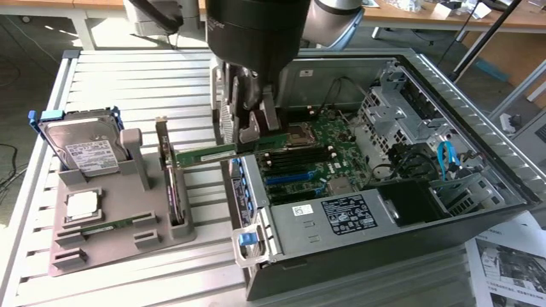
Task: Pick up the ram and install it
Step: 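Pick up the ram and move it above insertion slot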
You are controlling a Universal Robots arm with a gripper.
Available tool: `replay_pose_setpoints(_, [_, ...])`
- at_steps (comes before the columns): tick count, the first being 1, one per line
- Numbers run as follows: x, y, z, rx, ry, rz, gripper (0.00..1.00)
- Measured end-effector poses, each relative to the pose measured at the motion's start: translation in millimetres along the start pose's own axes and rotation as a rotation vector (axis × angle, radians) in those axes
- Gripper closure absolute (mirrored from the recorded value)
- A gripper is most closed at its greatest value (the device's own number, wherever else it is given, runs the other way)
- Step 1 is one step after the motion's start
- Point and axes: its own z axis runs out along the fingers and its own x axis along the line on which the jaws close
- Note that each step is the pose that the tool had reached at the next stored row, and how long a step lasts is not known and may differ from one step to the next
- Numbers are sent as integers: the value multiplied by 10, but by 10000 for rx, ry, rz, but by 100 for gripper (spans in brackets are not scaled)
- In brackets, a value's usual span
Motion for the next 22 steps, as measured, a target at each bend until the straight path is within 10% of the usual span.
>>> replay_pose_setpoints(22, [81,-681,4,-3,29,-1,87])
